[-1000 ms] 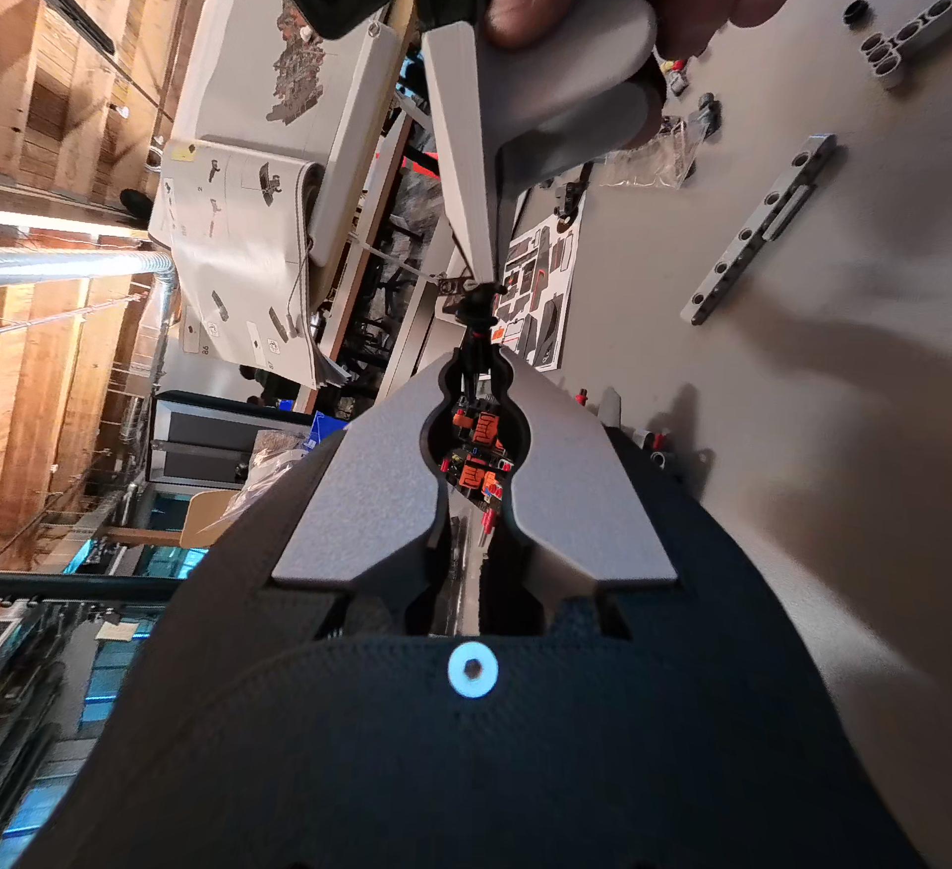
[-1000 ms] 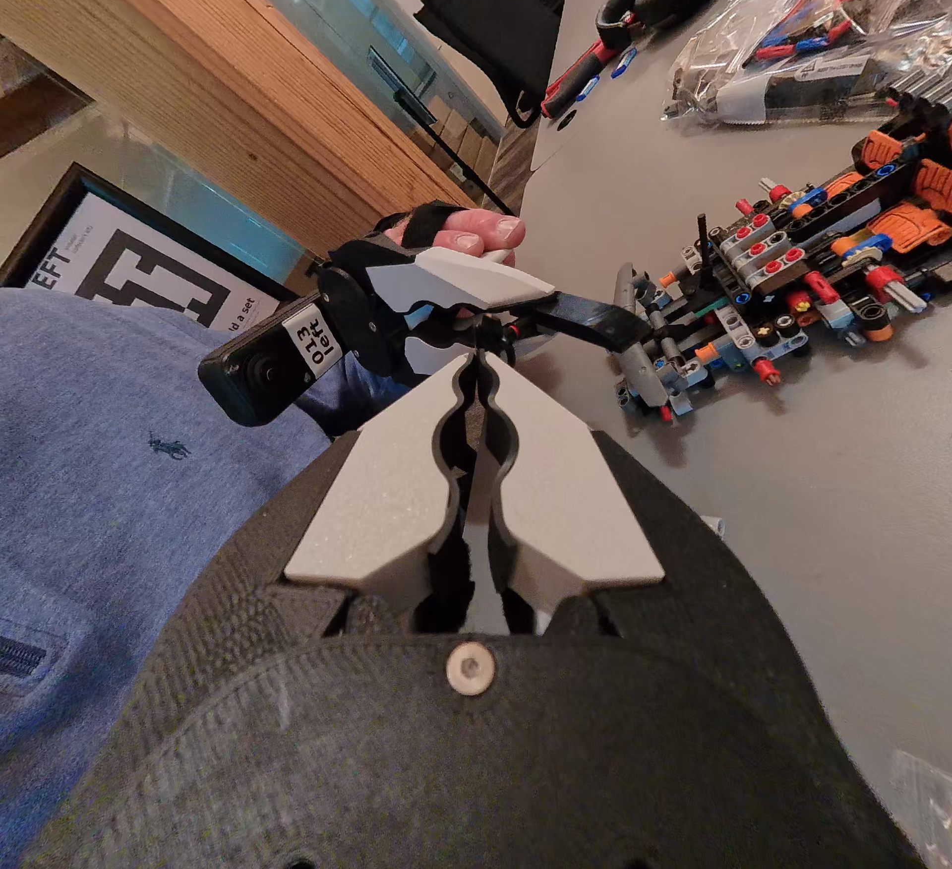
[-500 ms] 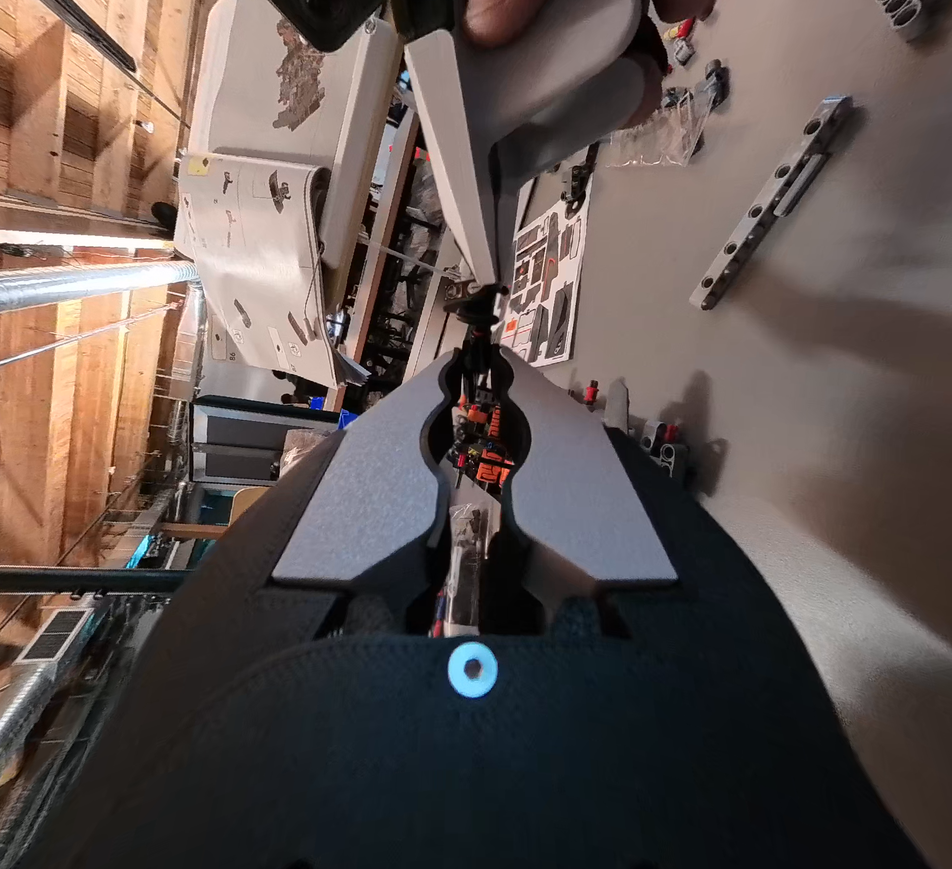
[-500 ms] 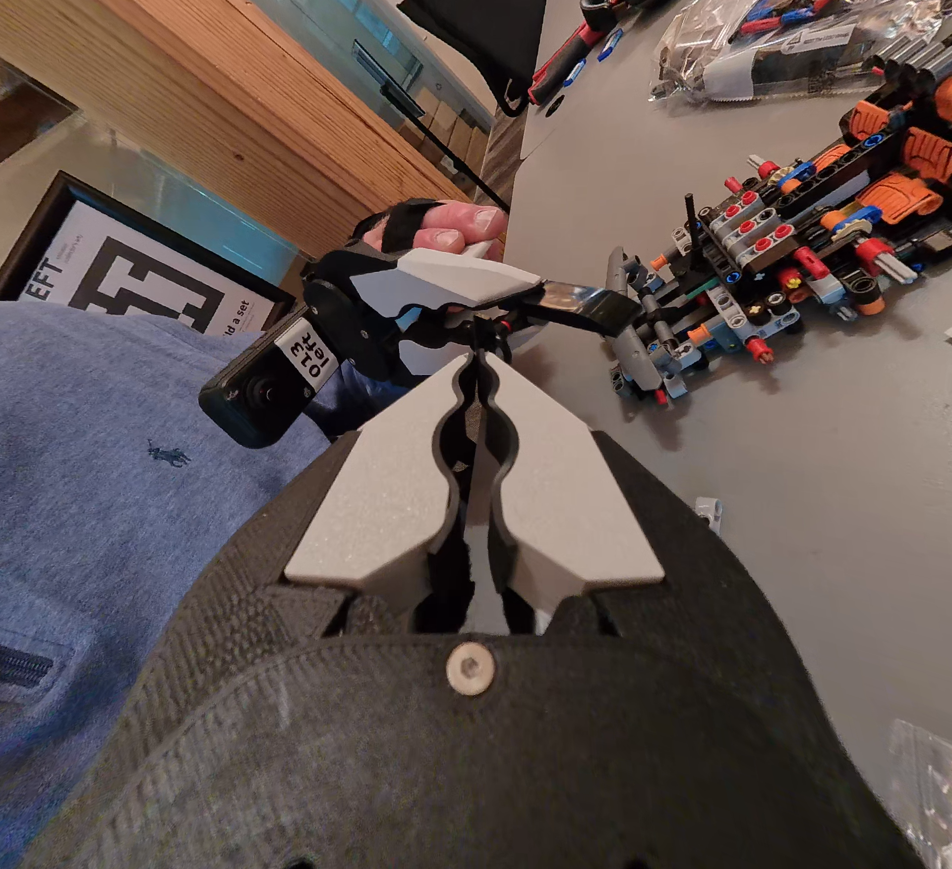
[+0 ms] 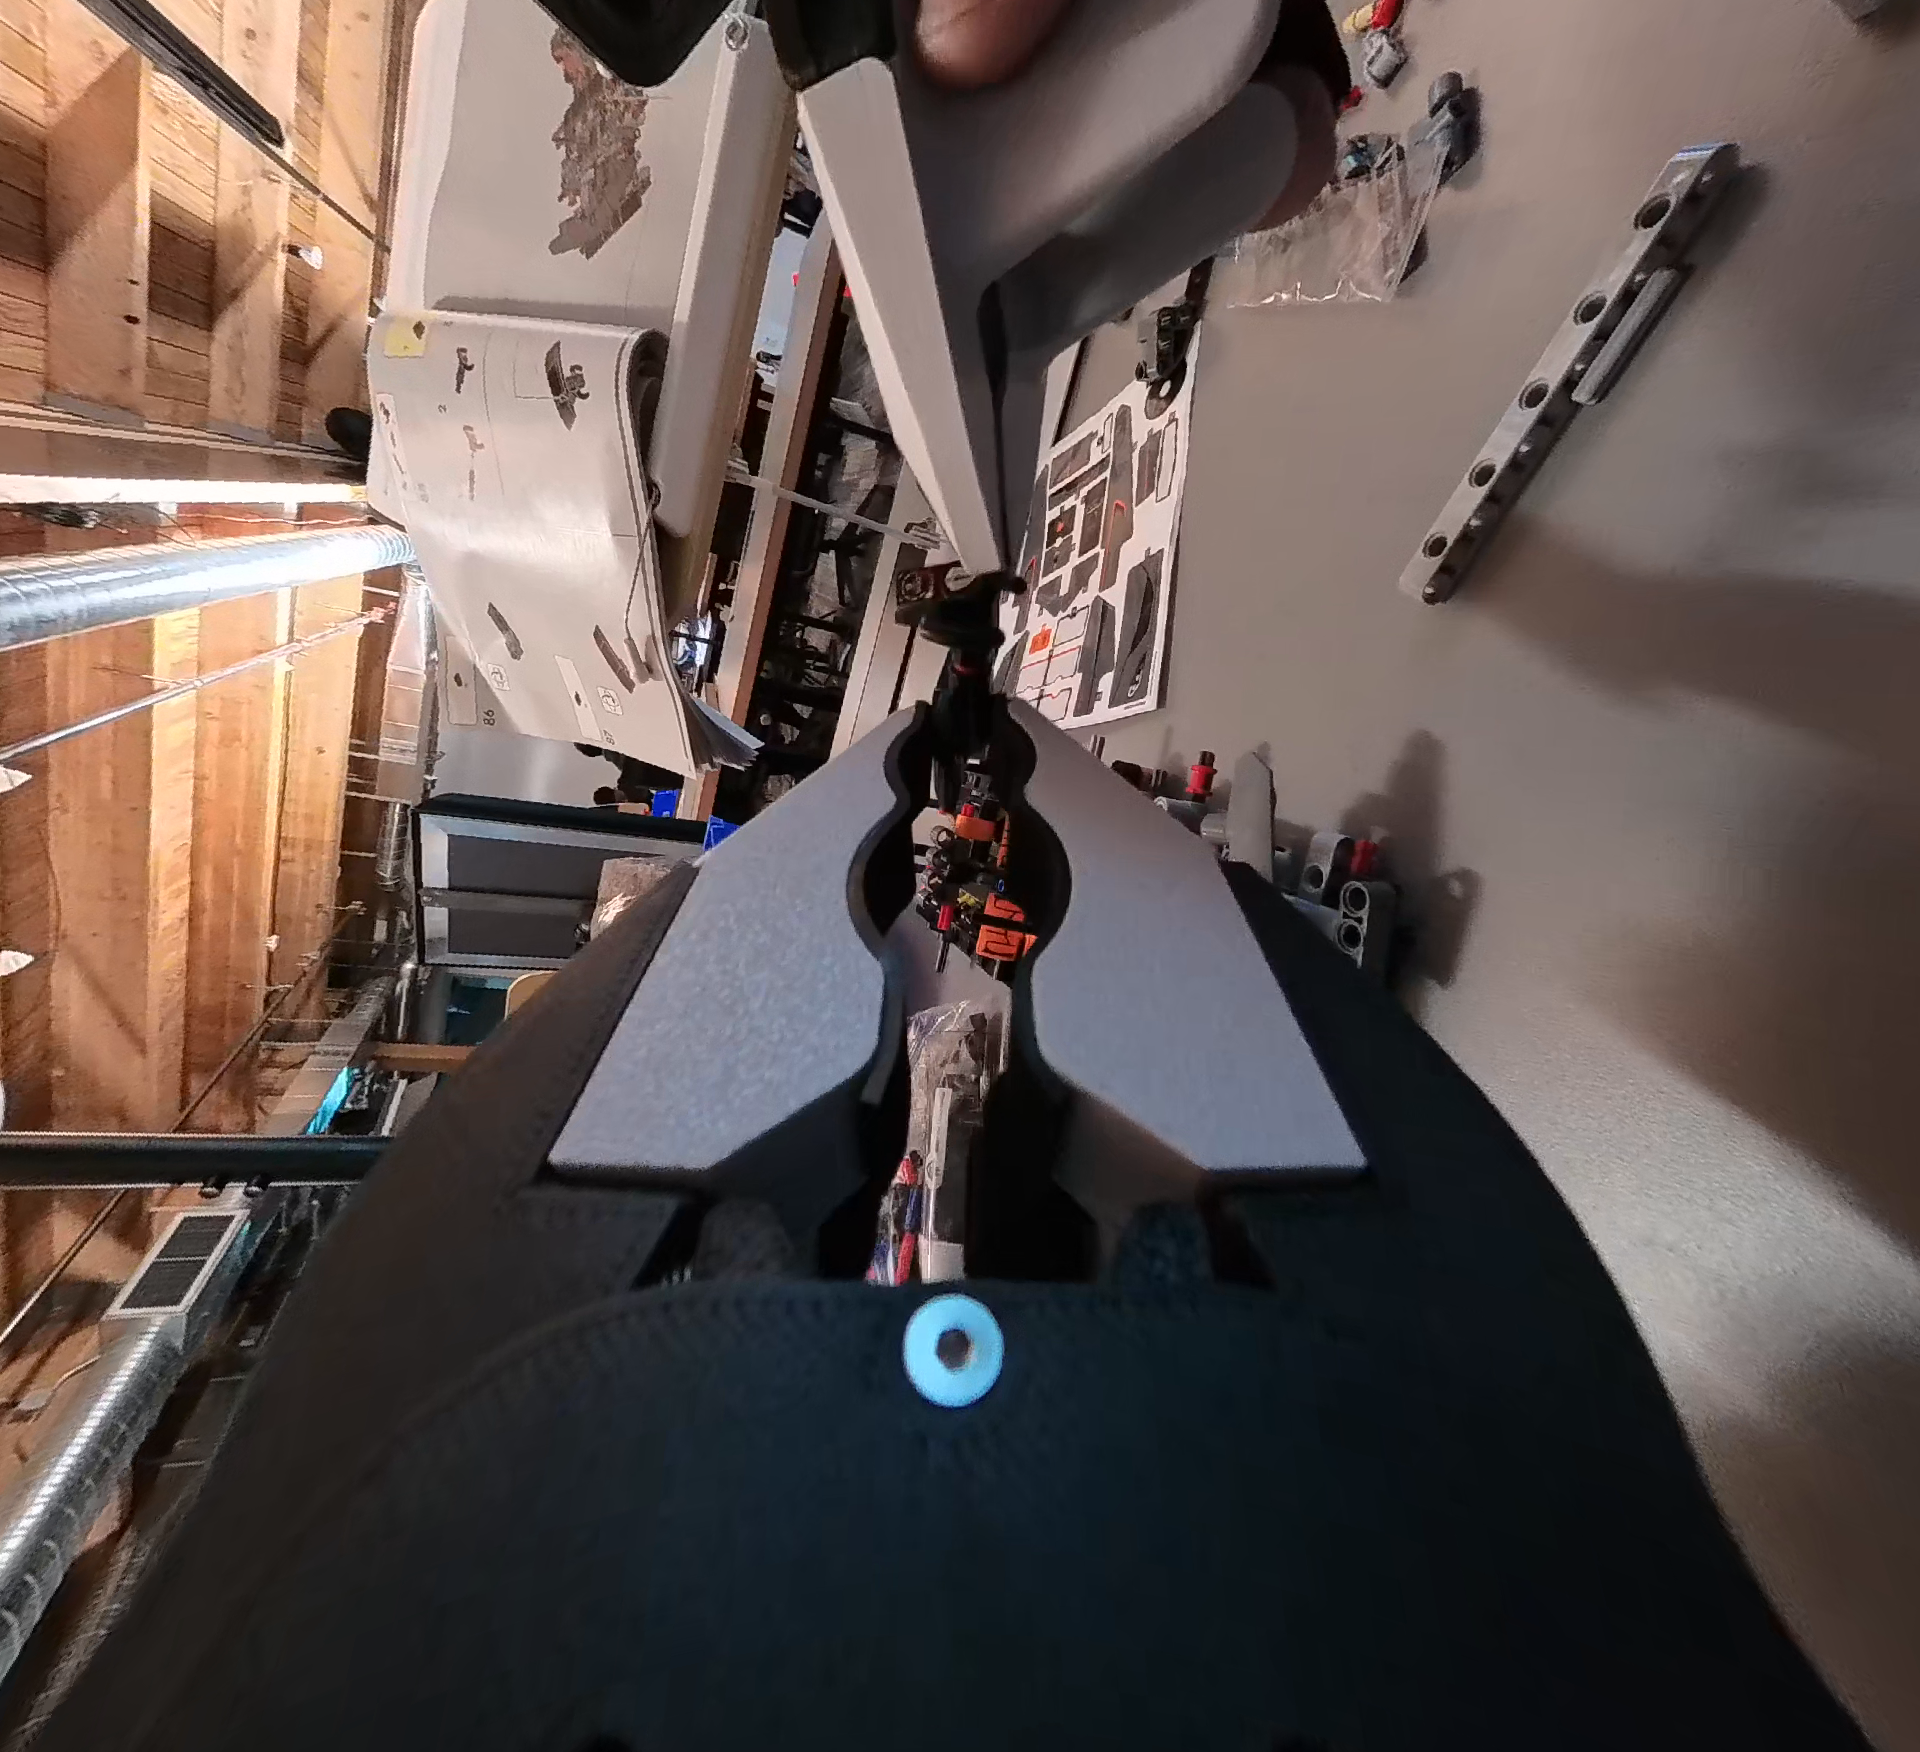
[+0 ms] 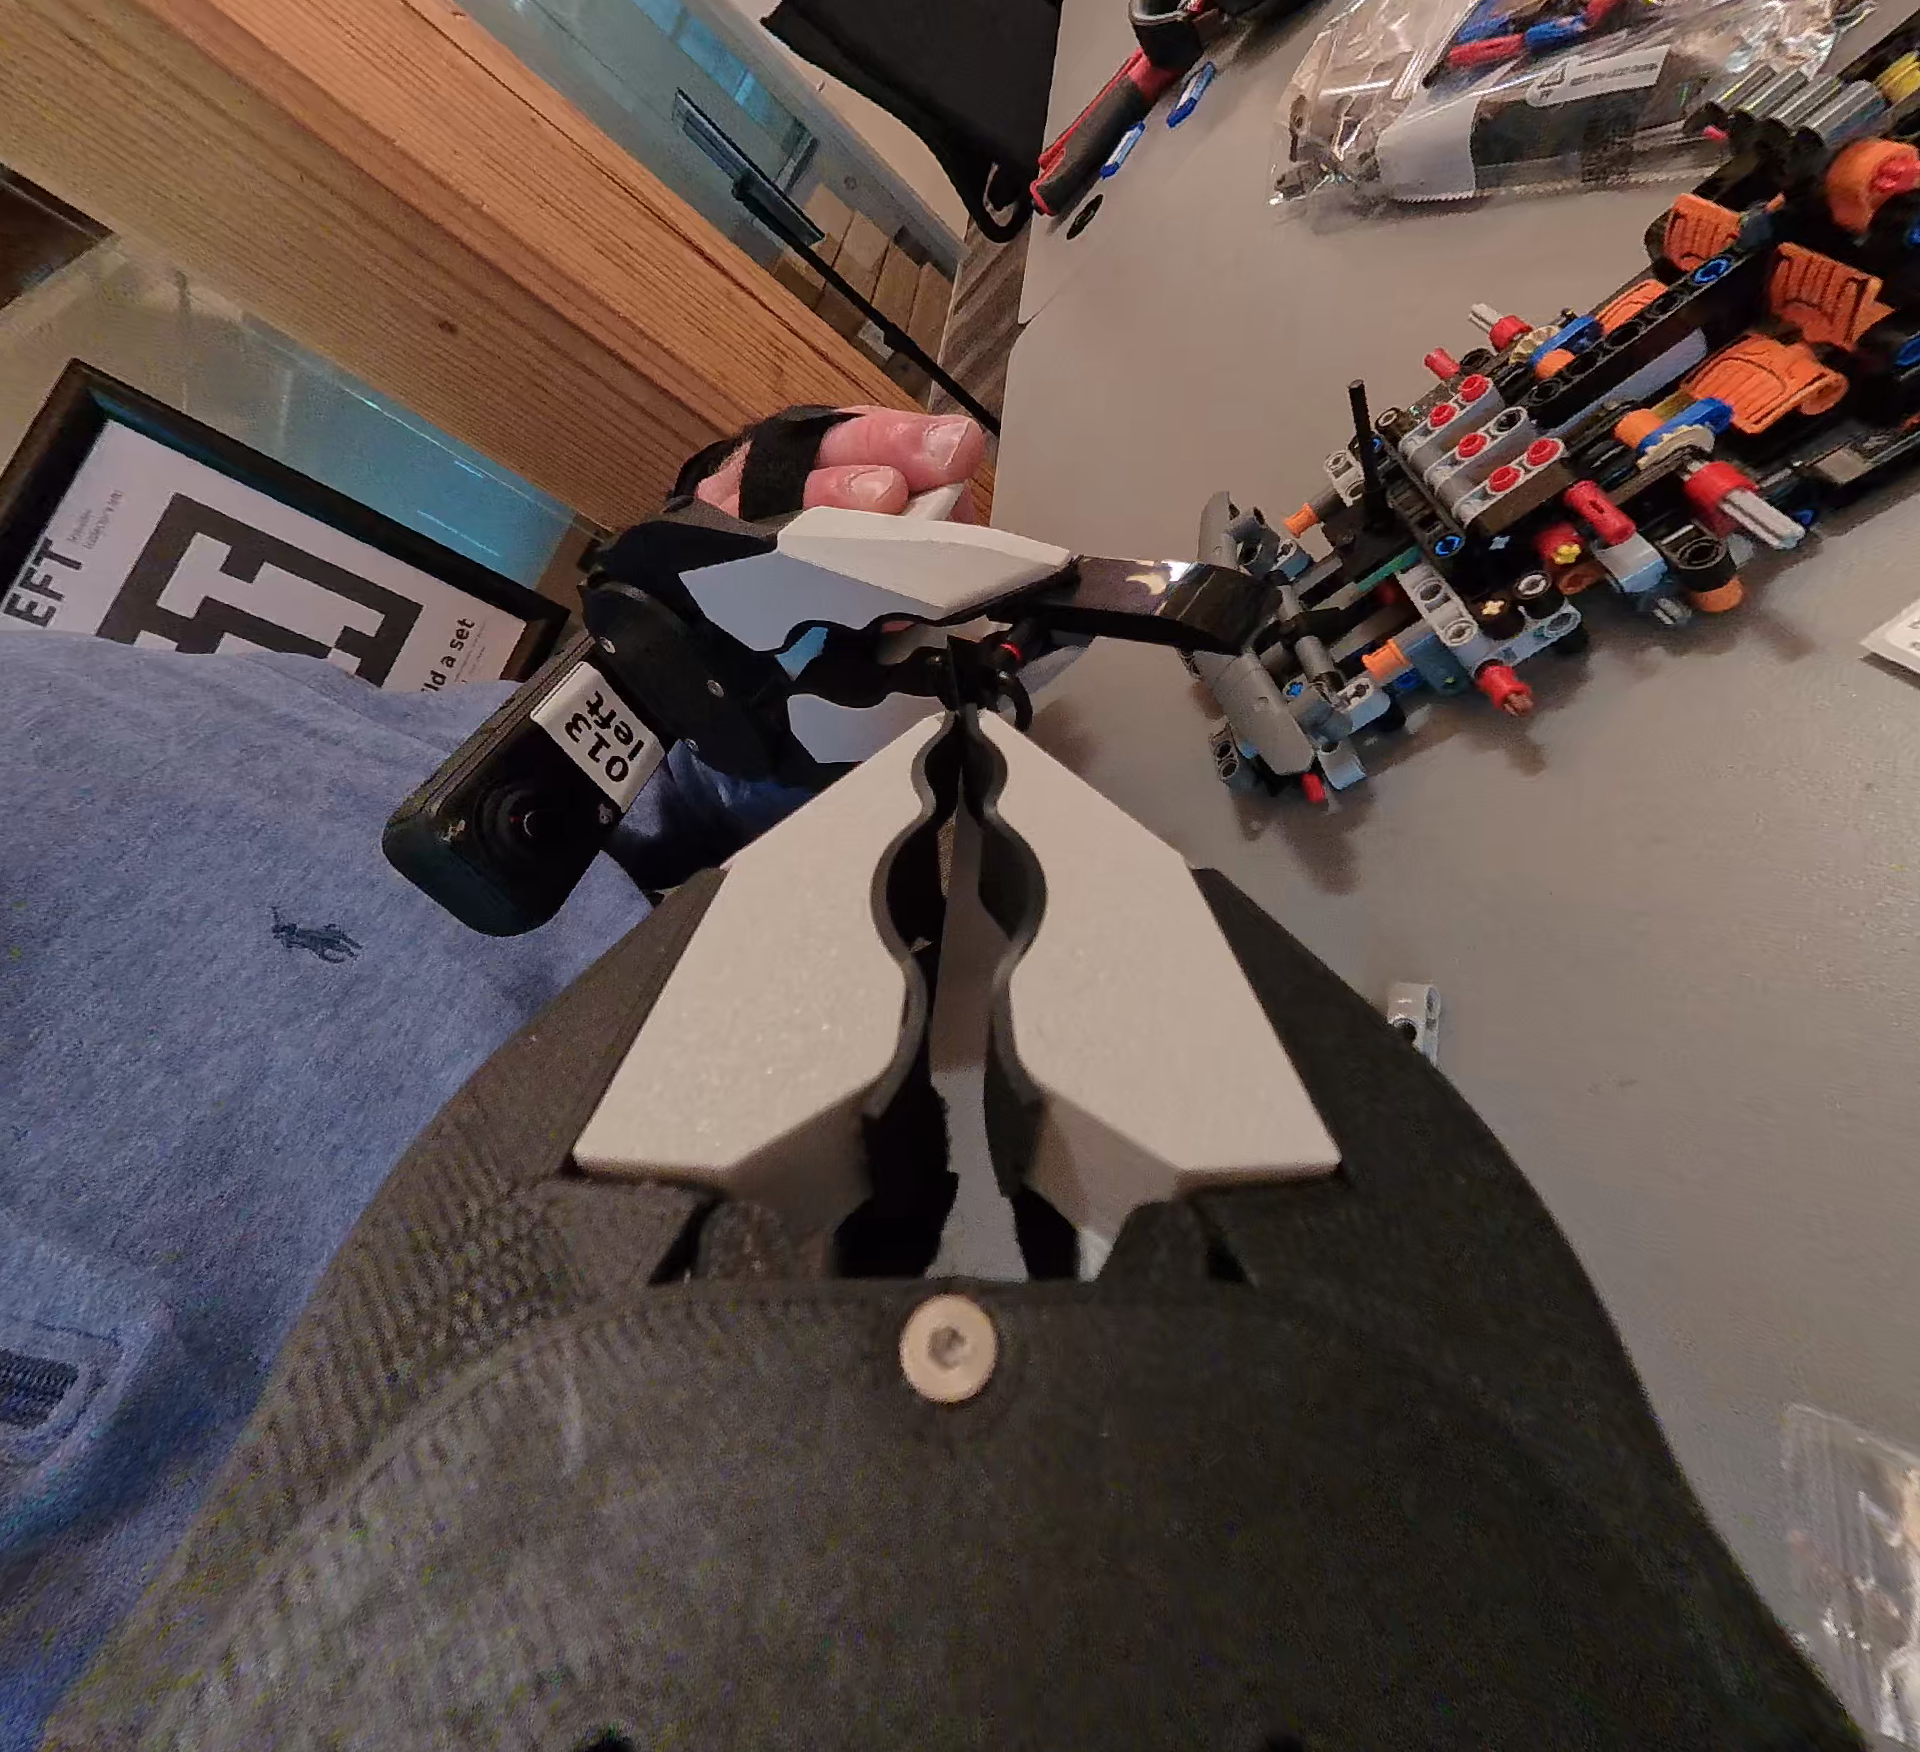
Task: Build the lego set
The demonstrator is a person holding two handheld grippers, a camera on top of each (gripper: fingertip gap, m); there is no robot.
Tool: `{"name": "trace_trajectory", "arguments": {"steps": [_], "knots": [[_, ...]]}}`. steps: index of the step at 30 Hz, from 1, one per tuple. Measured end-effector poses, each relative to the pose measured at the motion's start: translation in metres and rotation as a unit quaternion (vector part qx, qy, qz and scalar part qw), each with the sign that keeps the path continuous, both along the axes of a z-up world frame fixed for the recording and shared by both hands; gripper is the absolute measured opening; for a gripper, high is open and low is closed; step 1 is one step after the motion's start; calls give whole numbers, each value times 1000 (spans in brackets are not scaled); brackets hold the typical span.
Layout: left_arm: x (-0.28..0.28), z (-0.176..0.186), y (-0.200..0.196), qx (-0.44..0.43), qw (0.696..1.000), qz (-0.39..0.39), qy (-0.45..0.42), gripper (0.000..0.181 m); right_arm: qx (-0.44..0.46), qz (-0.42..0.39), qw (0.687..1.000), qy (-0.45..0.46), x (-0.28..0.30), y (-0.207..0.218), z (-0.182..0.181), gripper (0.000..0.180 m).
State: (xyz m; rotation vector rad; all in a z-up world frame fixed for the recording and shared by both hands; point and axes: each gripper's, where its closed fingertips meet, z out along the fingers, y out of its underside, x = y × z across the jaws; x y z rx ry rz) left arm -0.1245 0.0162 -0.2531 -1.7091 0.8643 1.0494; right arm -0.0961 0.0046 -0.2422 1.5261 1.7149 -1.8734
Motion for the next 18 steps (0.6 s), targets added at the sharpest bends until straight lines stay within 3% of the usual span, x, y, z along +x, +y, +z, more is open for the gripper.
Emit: {"name": "trace_trajectory", "arguments": {"steps": [18], "knots": [[1, 2, 1, 3, 1000, -1, -15, 8, 6, -19, 1000, 22, 0, 0, 5, 0]]}}
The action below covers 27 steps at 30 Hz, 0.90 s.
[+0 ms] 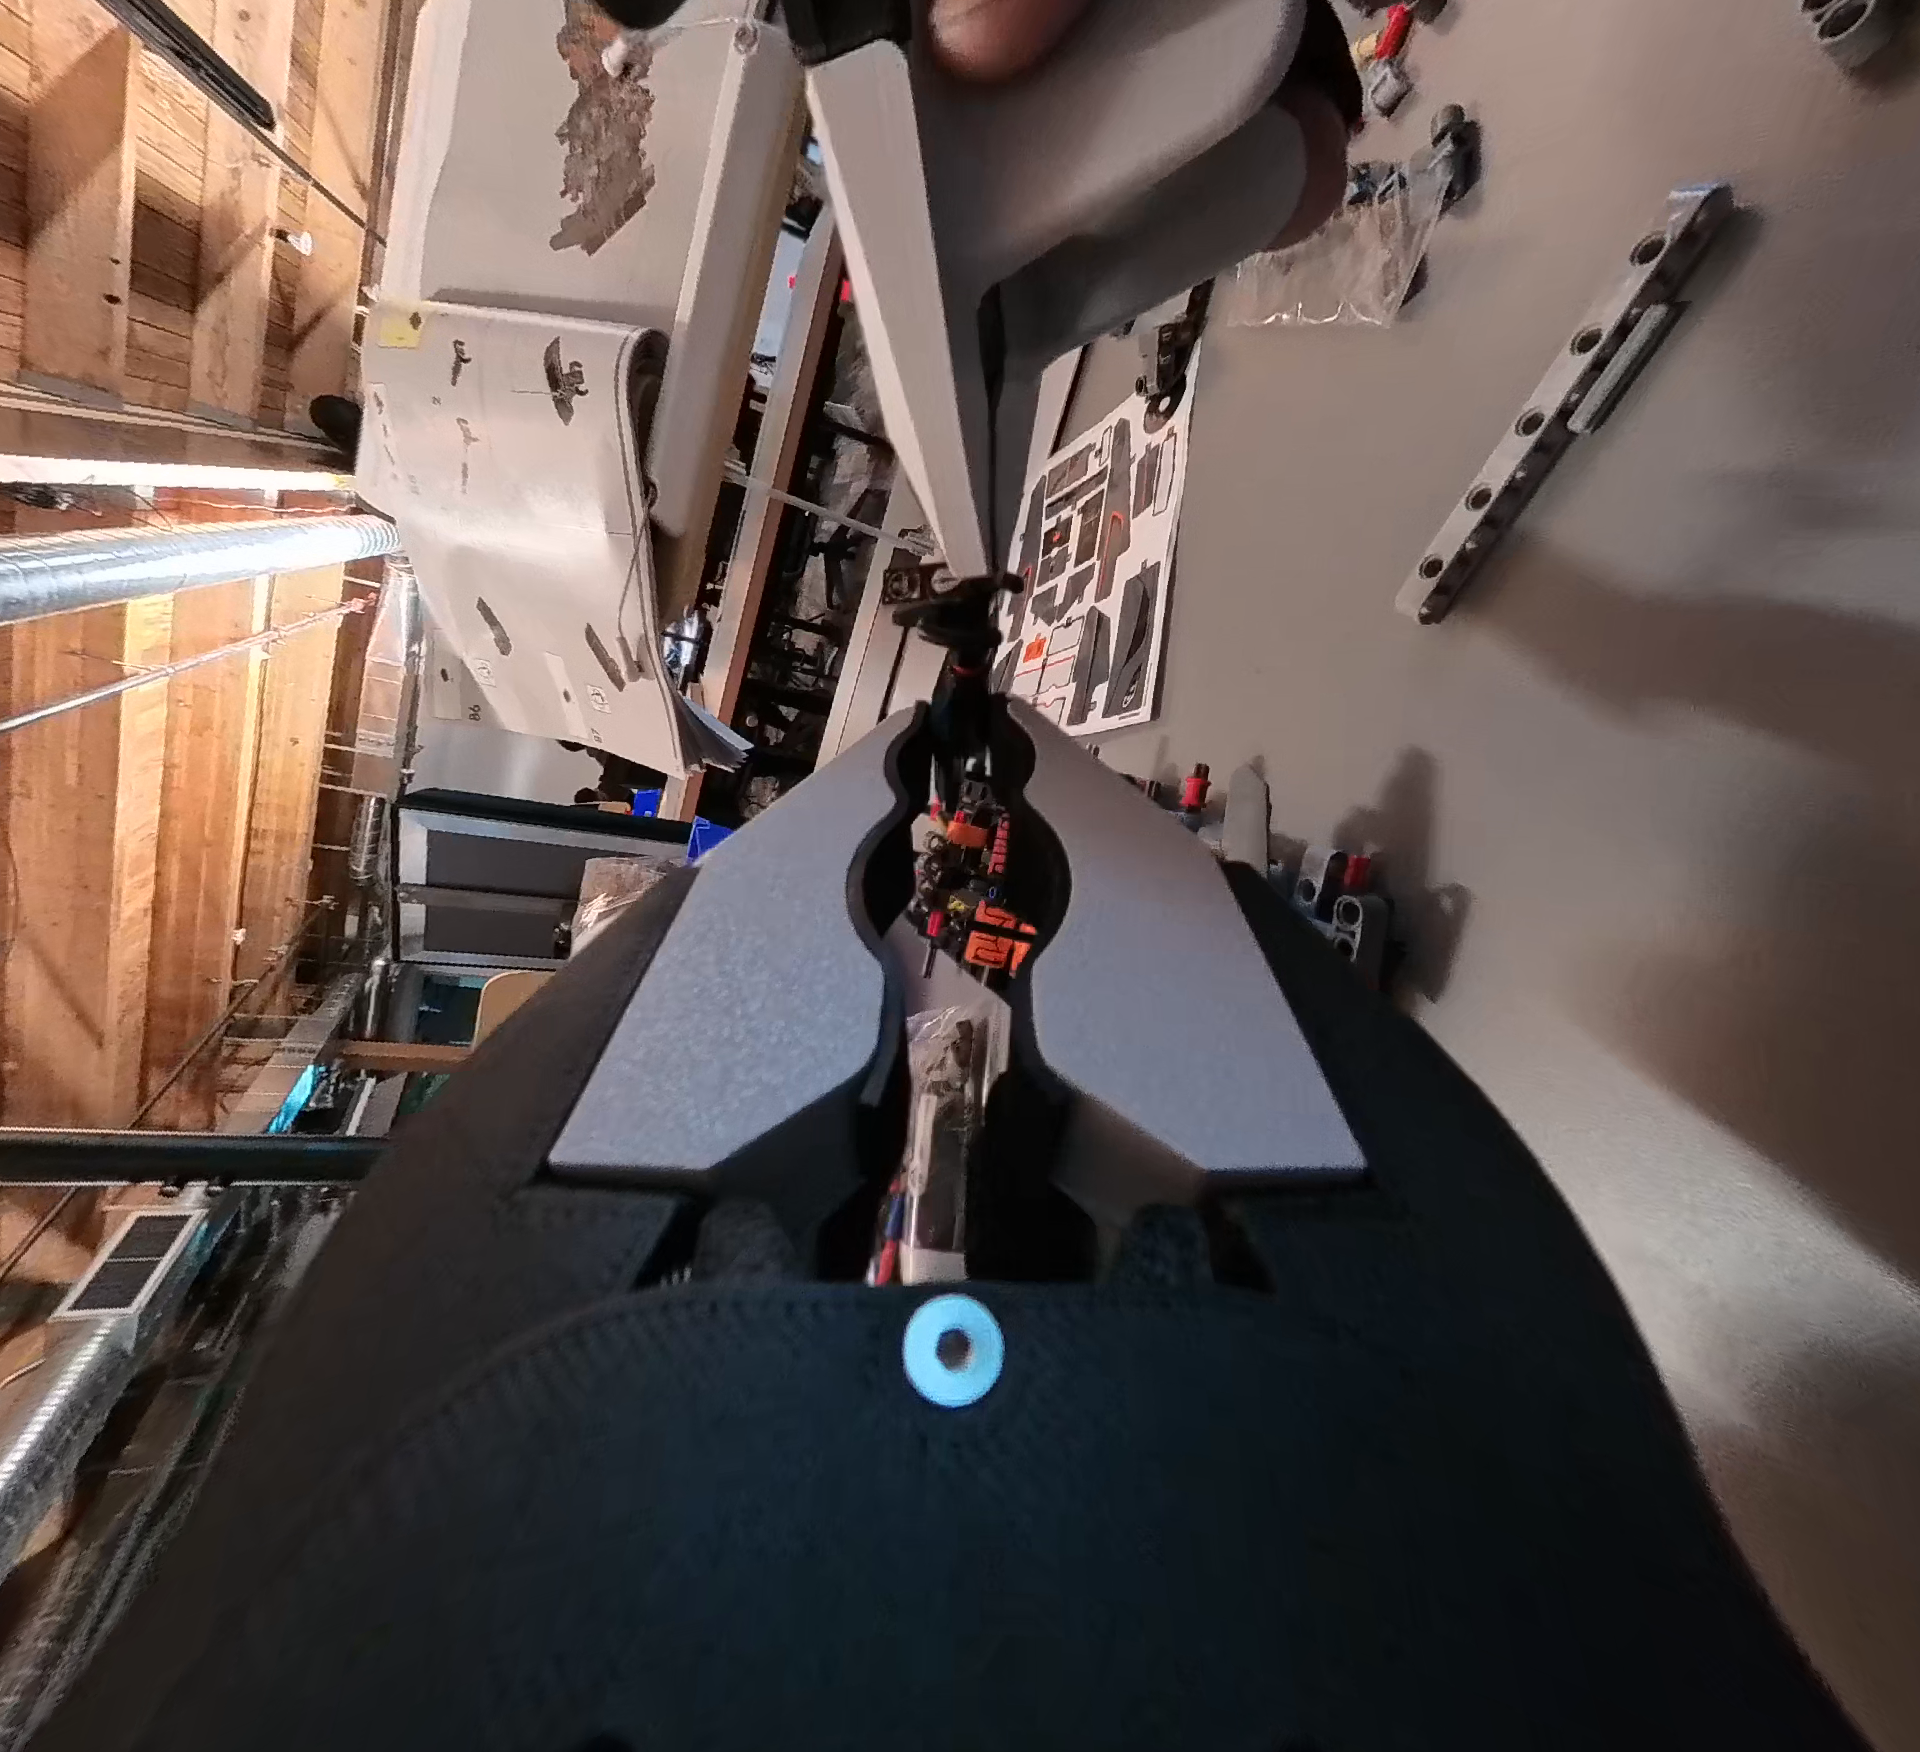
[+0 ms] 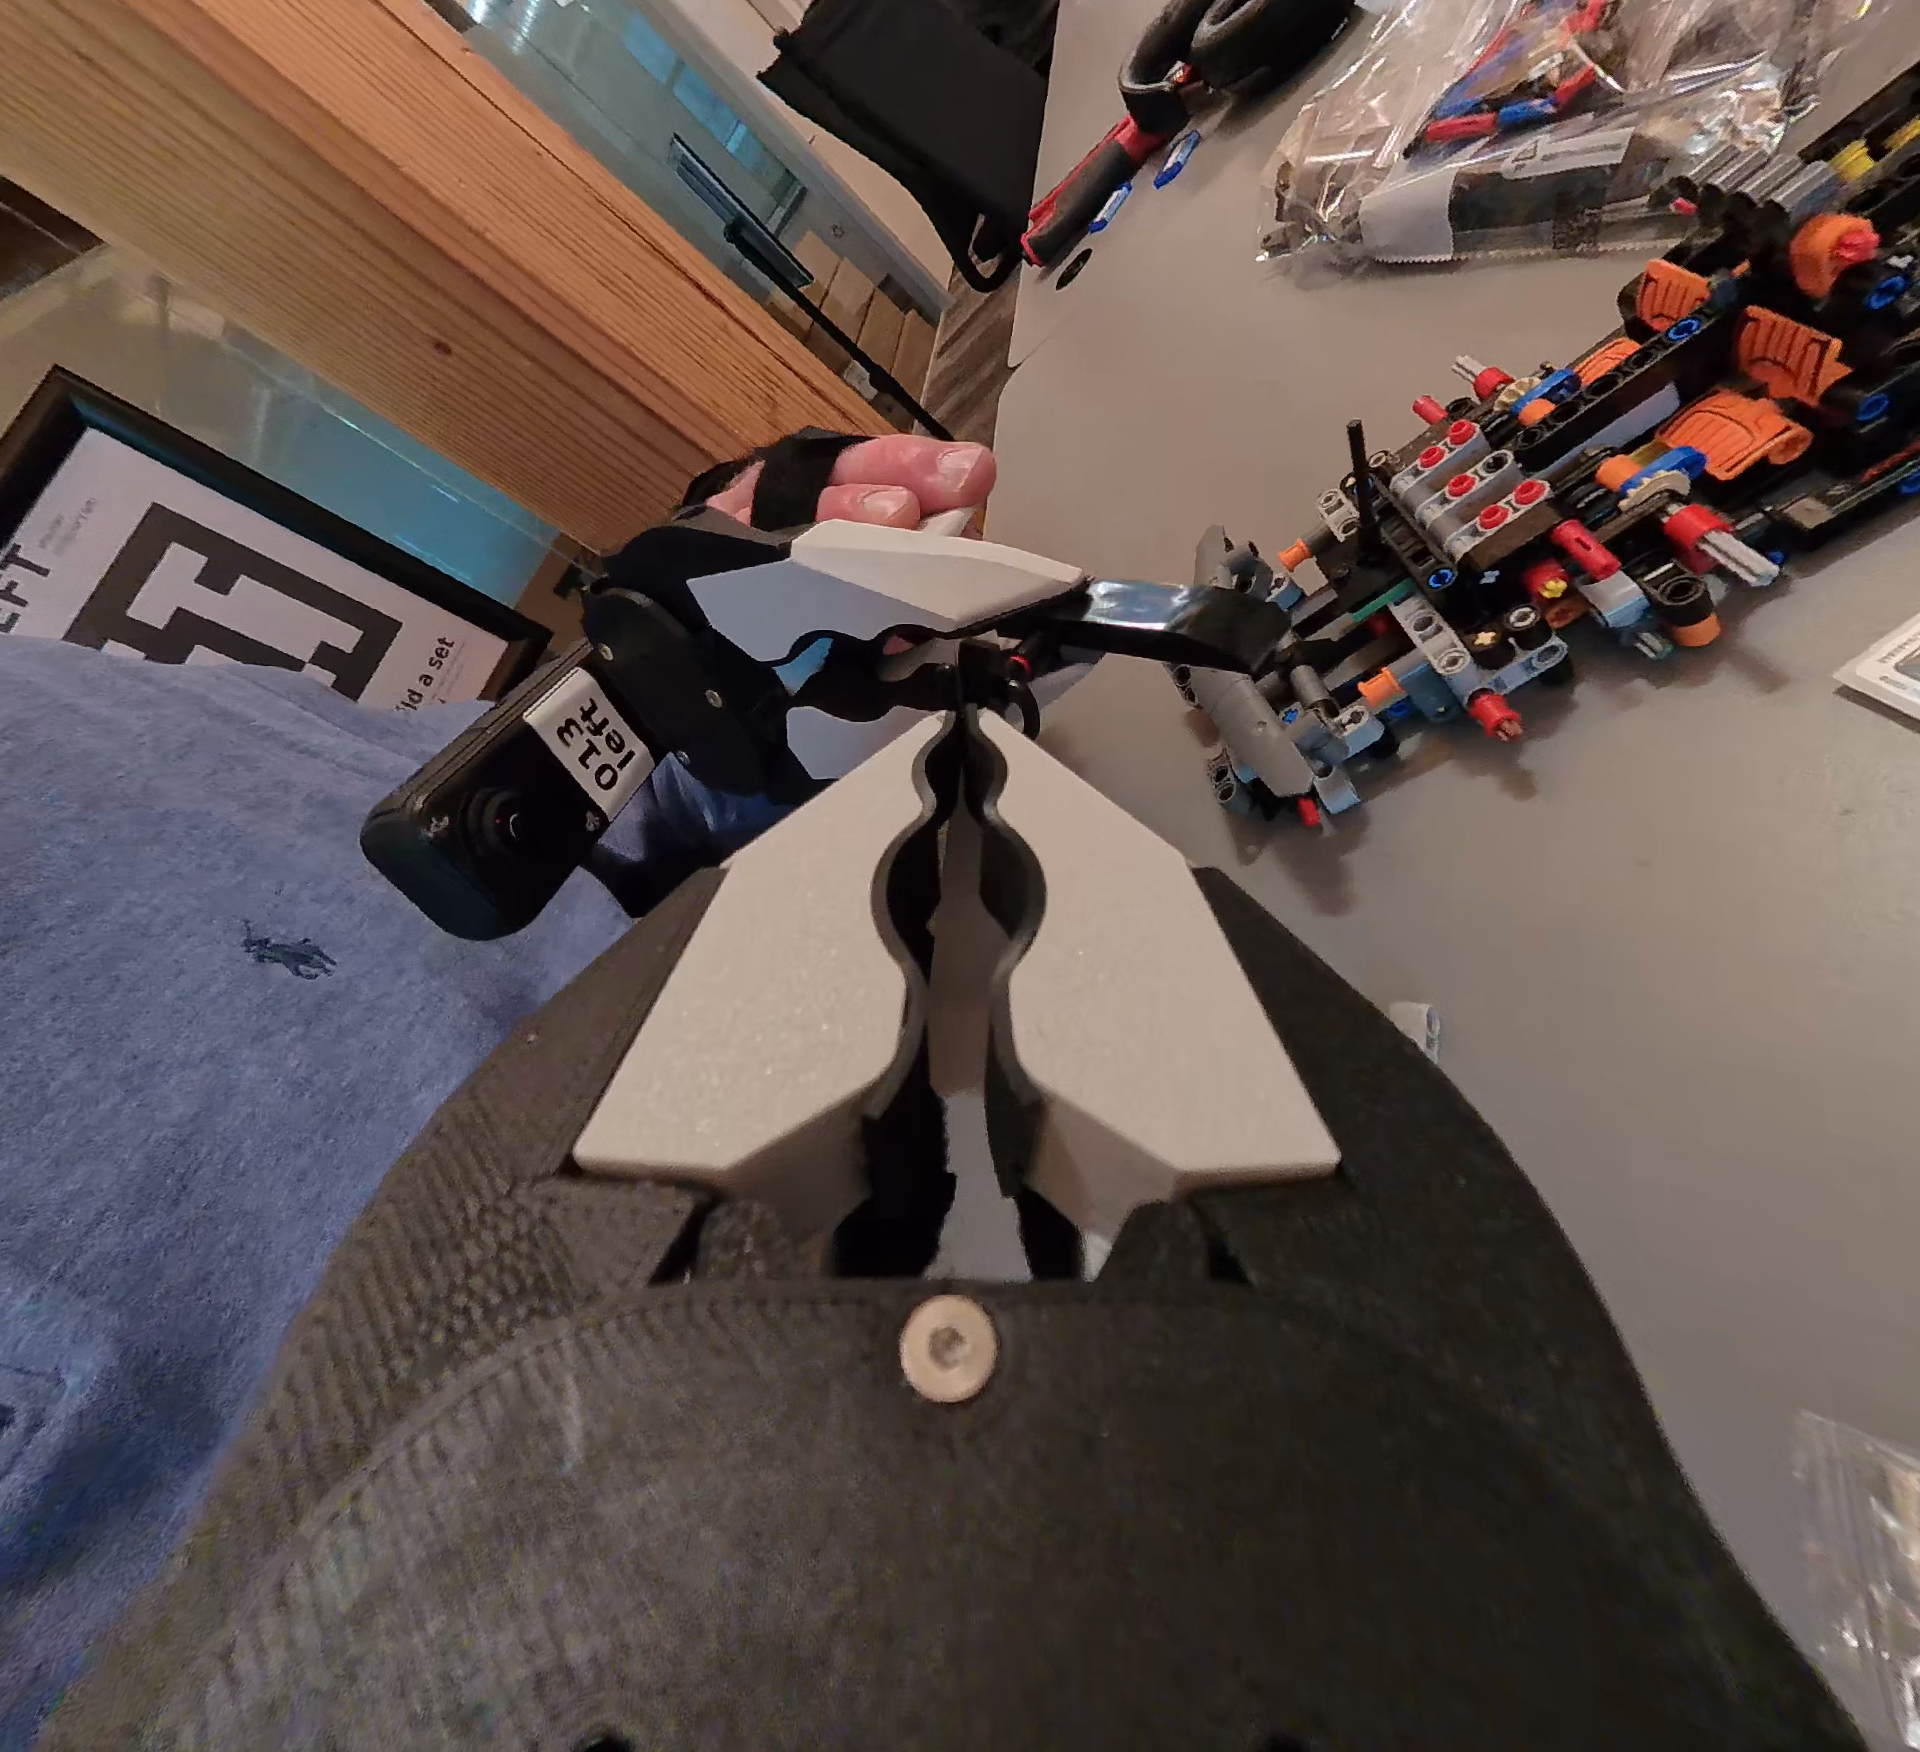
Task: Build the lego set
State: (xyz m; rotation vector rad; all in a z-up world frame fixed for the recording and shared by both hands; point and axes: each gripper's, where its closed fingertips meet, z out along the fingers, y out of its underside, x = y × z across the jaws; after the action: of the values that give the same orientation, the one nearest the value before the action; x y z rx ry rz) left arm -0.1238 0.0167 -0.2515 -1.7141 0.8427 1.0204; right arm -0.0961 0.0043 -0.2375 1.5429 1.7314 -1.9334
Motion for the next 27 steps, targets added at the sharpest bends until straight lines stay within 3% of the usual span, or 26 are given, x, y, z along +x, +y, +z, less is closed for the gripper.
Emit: {"name": "trace_trajectory", "arguments": {"steps": [9, 16, 21, 27], "knots": [[2, 6, 0, 15, 995, -21, -96, 9, 8, 4, 999, 47, 9, 1, 16, 0], [20, 8, 1, -19, 955, -82, -284, 9, 110, -13, 985, 132, 19, 8, 28, 0], [32, 10, 4, -22, 942, -106, -319, 9, 86, -21, 988, 125, 27, 15, 32, 0], [63, -35, 9, -107, 911, -98, -386, 9, 74, -47, 989, 120, 53, 34, 30, 0]]}}
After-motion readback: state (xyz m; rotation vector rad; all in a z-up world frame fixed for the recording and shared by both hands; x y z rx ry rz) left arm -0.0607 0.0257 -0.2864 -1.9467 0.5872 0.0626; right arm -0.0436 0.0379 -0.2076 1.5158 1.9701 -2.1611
